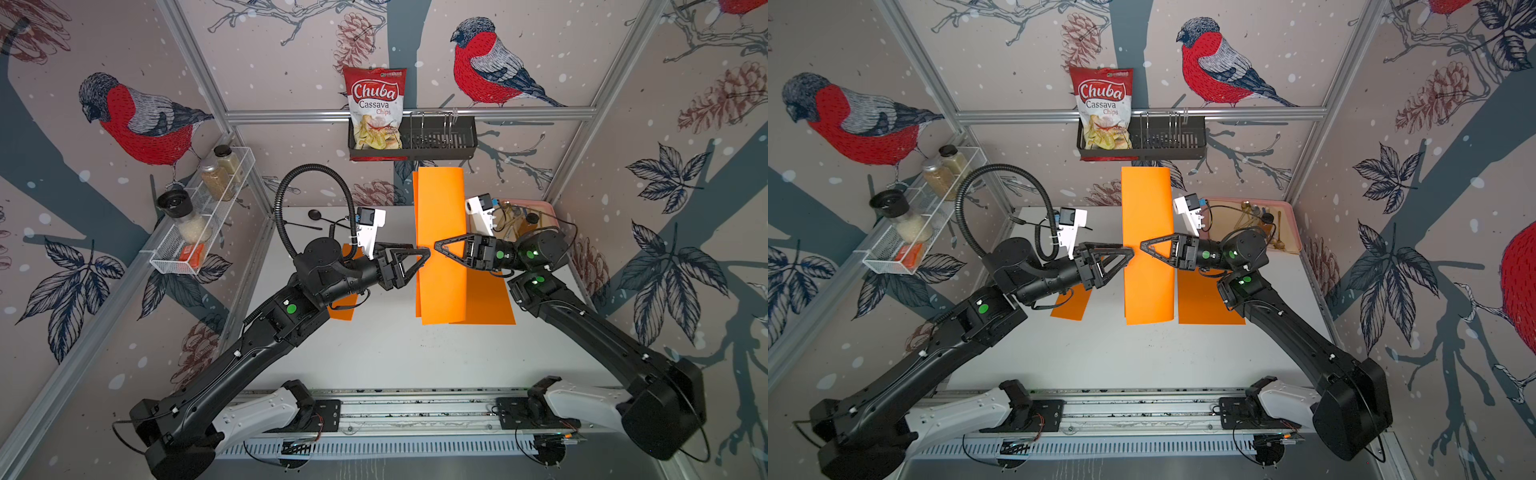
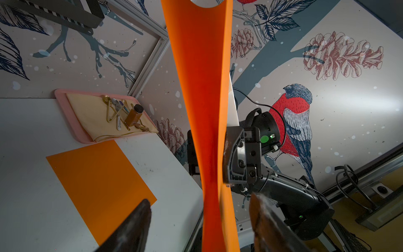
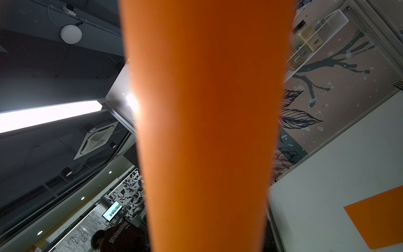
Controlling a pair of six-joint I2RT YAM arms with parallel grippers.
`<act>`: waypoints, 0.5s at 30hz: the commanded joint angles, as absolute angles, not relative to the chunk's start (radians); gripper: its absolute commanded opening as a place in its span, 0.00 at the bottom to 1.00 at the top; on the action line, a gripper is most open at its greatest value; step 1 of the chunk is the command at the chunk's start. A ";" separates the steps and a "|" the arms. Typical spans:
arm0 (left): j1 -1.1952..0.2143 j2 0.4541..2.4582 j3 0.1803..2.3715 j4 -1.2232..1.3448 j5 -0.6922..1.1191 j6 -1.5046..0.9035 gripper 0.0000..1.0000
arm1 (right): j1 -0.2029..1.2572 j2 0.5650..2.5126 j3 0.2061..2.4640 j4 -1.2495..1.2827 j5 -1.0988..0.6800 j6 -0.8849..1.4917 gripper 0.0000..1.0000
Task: Fold the rectangular paper in half along the long edge
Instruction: Fold the paper.
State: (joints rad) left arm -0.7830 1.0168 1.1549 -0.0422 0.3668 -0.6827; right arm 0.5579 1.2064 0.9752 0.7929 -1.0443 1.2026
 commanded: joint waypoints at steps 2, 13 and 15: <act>-0.784 1.017 1.148 0.026 0.387 -0.690 0.73 | 0.576 1.209 0.997 0.721 -1.020 1.122 0.18; -0.785 1.023 1.139 0.043 0.405 -0.697 0.47 | 0.586 1.209 0.999 0.700 -1.010 1.101 0.18; -0.785 1.025 1.137 0.046 0.408 -0.698 0.41 | 0.586 1.209 1.000 0.701 -1.011 1.101 0.18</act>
